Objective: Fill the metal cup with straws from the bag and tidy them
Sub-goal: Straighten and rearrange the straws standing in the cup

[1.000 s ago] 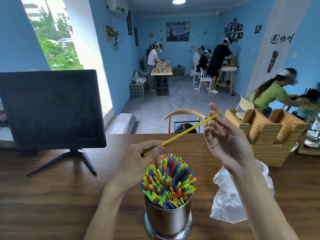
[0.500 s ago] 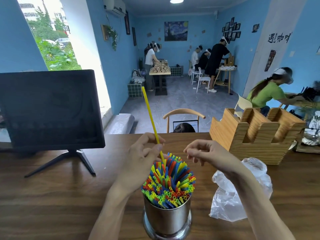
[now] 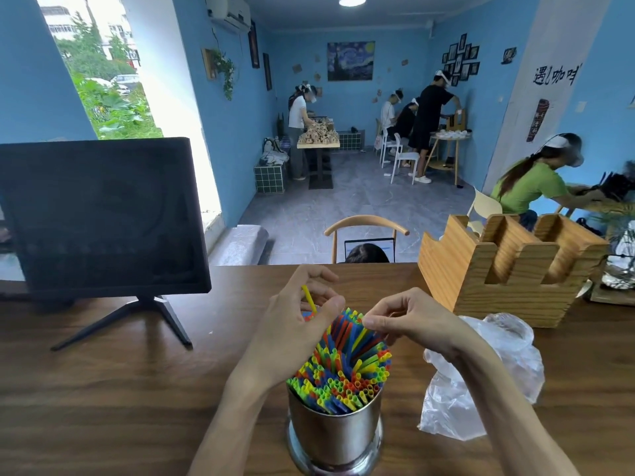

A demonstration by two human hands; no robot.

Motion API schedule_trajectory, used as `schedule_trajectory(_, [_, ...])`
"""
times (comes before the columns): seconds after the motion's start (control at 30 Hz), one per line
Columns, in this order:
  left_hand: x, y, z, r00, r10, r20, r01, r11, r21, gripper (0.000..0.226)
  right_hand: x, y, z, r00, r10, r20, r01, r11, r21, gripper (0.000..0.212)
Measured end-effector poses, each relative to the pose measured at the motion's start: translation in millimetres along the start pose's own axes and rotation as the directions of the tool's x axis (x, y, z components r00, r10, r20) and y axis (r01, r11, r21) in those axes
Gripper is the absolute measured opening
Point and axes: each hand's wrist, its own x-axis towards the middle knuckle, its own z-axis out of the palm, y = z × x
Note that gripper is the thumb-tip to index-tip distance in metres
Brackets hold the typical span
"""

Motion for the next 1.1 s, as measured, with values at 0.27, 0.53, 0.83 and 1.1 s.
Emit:
schedule_trajectory(0.27, [-3.1,2.2,-1.5,0.984,0.039,0.176,-0.055,0.995,0.087,0.036,-4.8,-18.3,-4.3,0.95,-0.07,-0.303,0.078,0.997,0.016,0.031])
schedule_trajectory(0.53, [-1.7,6.9,0.9,0.975,0.018,0.22,-0.067,0.973,0.22,0.049,-8.0,-62.6,-29.2,0.678,-0.301,-0.671,0.45,0.891,0.055,0.024])
schedule_trajectory(0.83, [-1.0,2.4,0.8,0.953,-0.112,0.282,0.061,0.981,0.183,0.069,-8.8,-68.8,-26.9,0.553,-0.226,-0.802,0.636,0.736,0.231,0.021])
schedule_trajectory(1.1, [3.5,20.0,-7.1,0.97,-0.04,-0.239,-0.052,0.93,-0.365,0.027,-8.4,-45.1,-1.3,0.759,-0.167,-0.629,0.529,0.721,0.447,0.015])
